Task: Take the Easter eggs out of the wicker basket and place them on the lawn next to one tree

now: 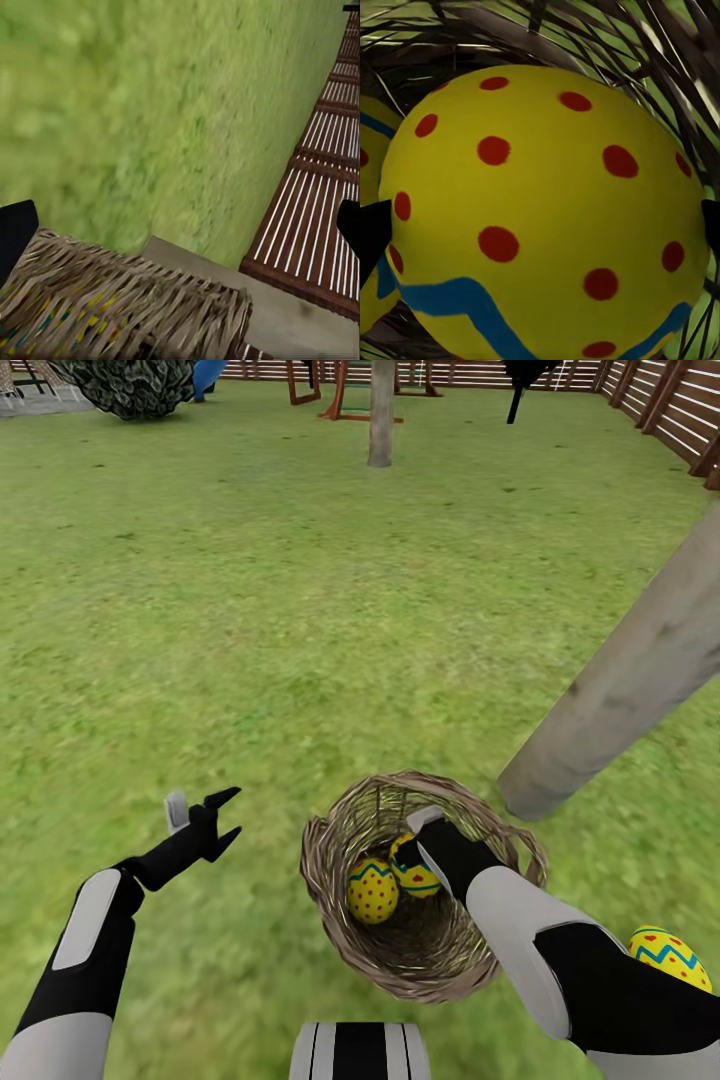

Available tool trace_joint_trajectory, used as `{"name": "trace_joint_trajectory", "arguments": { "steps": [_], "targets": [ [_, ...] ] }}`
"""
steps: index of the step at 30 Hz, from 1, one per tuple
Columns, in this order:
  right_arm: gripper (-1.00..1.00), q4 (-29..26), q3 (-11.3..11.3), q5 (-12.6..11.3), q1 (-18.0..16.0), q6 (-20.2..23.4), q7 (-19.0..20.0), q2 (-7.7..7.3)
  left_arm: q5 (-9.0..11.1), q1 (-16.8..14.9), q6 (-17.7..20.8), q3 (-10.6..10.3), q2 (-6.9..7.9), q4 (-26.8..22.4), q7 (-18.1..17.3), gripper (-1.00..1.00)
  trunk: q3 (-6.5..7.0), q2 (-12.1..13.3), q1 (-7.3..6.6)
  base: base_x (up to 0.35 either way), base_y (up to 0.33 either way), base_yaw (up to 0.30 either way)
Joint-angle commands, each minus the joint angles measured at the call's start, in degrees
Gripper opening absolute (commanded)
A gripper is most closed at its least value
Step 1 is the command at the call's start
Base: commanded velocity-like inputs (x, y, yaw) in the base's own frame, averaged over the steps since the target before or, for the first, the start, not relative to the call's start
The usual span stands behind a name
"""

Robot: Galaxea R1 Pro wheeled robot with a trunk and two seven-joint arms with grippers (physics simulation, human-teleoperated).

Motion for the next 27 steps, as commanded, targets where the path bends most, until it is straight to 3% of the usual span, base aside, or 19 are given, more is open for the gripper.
{"name": "trace_joint_trajectory", "arguments": {
  "steps": [1,14,27],
  "targets": [
    [-1.0,-0.1,0.2,0.4,0.0,0.3,0.2,0.0,0.6,0.0,0.3,-0.3,-0.01,-0.1,0.6,1.0,-0.04,0.0,-0.01,0.0,0.0,0.0],
    [-1.0,-0.2,0.2,0.3,0.0,0.3,0.2,0.0,0.7,0.0,0.3,-1.0,-0.01,-0.1,0.5,1.0,-0.04,0.0,-0.01,0.0,0.0,0.0],
    [-1.0,-0.2,0.2,0.3,0.0,0.3,0.2,0.0,0.6,0.0,0.3,-1.1,0.0,-0.1,0.8,1.0,2.84,0.2,-0.34,-0.029,0.0,0.0]
  ]
}}
